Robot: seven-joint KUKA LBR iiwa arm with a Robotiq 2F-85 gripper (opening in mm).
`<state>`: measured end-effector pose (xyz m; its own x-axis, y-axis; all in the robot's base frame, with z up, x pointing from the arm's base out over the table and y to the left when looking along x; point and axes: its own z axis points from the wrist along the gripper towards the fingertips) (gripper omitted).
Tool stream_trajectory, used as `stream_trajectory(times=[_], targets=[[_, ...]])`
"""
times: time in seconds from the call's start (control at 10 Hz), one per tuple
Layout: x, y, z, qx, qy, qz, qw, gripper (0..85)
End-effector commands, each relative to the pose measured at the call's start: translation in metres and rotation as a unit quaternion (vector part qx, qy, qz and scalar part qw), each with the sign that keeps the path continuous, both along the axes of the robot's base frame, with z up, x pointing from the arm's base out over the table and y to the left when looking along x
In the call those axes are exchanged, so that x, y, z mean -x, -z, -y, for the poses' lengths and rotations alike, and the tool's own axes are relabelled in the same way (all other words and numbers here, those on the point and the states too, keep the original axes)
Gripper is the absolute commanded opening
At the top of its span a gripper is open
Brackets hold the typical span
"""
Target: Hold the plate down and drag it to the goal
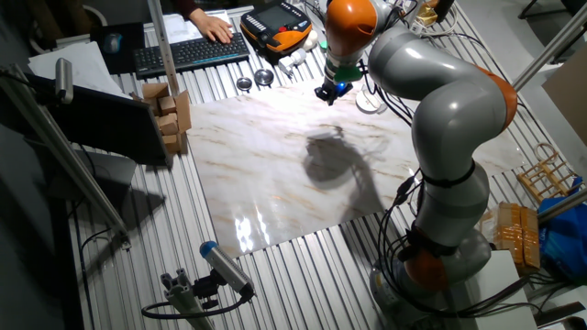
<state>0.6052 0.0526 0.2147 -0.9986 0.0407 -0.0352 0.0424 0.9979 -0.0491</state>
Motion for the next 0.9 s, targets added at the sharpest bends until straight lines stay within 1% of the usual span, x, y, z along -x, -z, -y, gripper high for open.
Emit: stream_trajectory(times=[0.0,0.8], targets=[[-0.0001,0.0002,-0.0001,0.0,-0.001,0.0,1.0,0.0],[-0.0005,0.0021,0.0009,0.002,-0.002,0.002,1.0,0.0]])
